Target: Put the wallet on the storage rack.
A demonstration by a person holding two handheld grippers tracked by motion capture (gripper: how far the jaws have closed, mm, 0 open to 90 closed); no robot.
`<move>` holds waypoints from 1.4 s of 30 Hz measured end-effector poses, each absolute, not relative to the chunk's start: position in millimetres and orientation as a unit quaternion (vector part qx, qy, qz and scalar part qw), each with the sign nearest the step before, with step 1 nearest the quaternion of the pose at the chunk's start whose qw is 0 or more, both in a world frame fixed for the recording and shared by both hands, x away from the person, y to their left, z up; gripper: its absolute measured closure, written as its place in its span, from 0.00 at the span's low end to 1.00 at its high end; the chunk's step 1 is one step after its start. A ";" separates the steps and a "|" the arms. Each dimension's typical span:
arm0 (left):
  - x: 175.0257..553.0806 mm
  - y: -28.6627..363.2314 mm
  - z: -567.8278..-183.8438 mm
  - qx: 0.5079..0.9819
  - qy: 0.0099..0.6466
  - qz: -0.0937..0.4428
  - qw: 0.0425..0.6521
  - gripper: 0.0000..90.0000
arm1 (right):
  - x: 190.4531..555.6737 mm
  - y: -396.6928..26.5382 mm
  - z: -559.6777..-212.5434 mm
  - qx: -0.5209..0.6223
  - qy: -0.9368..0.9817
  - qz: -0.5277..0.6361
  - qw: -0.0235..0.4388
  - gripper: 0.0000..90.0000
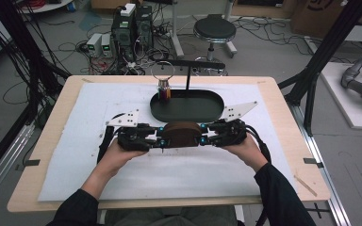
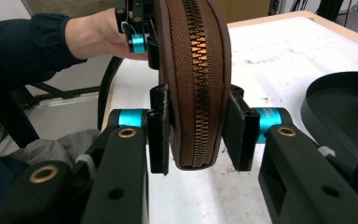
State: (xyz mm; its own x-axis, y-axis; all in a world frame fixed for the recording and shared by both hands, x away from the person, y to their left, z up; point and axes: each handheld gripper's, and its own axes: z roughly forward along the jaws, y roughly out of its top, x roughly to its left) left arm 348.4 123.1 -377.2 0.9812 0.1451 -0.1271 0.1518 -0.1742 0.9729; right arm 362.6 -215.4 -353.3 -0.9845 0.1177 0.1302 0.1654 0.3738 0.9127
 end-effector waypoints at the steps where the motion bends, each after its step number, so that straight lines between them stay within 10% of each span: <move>1: 348.4 123.2 -376.9 0.770 0.100 0.003 0.630 0.71 | 362.5 -215.3 -353.4 -0.084 -0.829 -0.553 0.019 0.75; 8: 349.8 131.2 -374.3 0.780 0.134 0.021 0.611 0.50 | 364.4 -222.1 -351.6 -0.101 -0.831 -0.548 -0.004 0.76; 24: 332.4 169.0 -372.2 0.784 0.162 0.076 0.594 0.46 | 402.2 -232.7 -363.7 -0.241 -0.803 -0.527 -0.140 0.77; 42: 316.7 194.0 -376.0 0.779 0.180 0.113 0.589 0.41 | 436.3 -212.7 -386.8 -0.298 -0.793 -0.505 -0.167 0.77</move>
